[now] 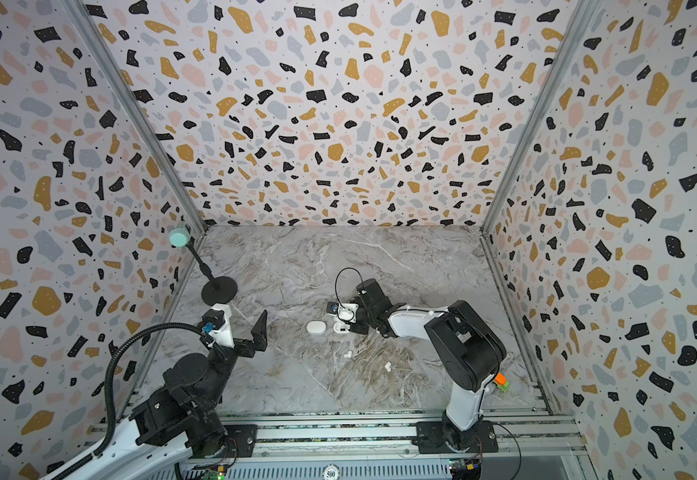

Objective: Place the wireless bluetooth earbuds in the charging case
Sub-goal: 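Lower the open case onto the table beside the closed case with the right gripper, then open the right gripper and lift it off the open case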

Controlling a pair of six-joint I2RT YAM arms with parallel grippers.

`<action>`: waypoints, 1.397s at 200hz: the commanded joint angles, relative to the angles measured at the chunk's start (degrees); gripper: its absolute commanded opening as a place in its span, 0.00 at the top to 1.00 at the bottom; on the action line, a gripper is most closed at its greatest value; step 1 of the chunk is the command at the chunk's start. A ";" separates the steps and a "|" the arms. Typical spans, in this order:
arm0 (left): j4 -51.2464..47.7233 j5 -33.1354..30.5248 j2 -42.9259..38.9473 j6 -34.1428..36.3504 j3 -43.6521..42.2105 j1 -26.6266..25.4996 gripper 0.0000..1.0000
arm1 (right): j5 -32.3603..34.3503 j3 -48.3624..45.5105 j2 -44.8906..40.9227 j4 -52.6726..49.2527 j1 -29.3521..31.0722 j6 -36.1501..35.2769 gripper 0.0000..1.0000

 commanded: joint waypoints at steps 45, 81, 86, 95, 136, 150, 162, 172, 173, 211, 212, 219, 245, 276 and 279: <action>2.36 -0.10 0.31 0.60 -0.41 0.48 0.00 | -1.33 1.91 -2.54 -2.23 0.37 0.80 0.72; 2.35 0.06 0.40 0.60 -0.40 0.52 0.00 | -1.07 1.85 -3.94 -2.32 0.55 1.18 0.68; 2.36 0.08 0.40 0.60 -0.41 0.53 0.00 | -1.07 1.81 -4.11 -2.35 0.63 1.18 0.68; 2.36 0.08 0.48 0.60 -0.34 0.53 0.00 | -0.99 1.72 -4.42 -2.27 0.78 1.31 0.67; 2.45 0.17 0.51 0.60 -0.32 0.62 0.00 | -0.29 1.85 -5.44 -2.22 0.73 1.53 0.63; 2.45 0.17 0.47 0.60 -0.40 0.60 0.00 | -0.24 1.81 -5.73 -2.47 0.73 1.45 0.62; 2.44 0.23 0.51 0.49 -0.41 0.64 0.00 | -0.24 1.70 -6.34 -2.46 0.74 1.53 0.62; 2.54 0.26 0.57 0.48 -0.41 0.64 0.00 | -0.37 1.43 -7.06 -2.37 0.76 1.59 0.62; 2.54 0.26 0.57 0.50 -0.40 0.64 0.00 | -0.37 1.43 -7.19 -2.37 0.78 1.60 0.62; 2.71 0.48 0.83 0.42 -0.43 0.75 0.00 | -0.58 0.60 -12.01 -1.14 1.25 3.31 0.59; 2.71 0.45 0.83 0.42 -0.37 0.78 0.00 | -0.61 0.57 -12.17 -1.05 1.25 3.43 0.59; 2.65 0.51 0.90 0.34 -0.24 0.80 0.00 | -0.67 0.25 -13.35 -0.22 1.24 4.43 0.56; 2.80 0.07 1.10 0.04 0.19 0.91 0.00 | -2.42 -0.95 -18.40 2.82 1.61 8.91 0.54; 2.39 0.41 0.34 -2.63 1.25 1.07 0.00 | -1.24 -5.29 -26.78 10.20 3.23 14.99 0.01; 2.29 0.76 0.31 -3.09 1.53 1.06 0.00 | -0.90 -5.76 -27.70 10.89 3.39 15.63 0.01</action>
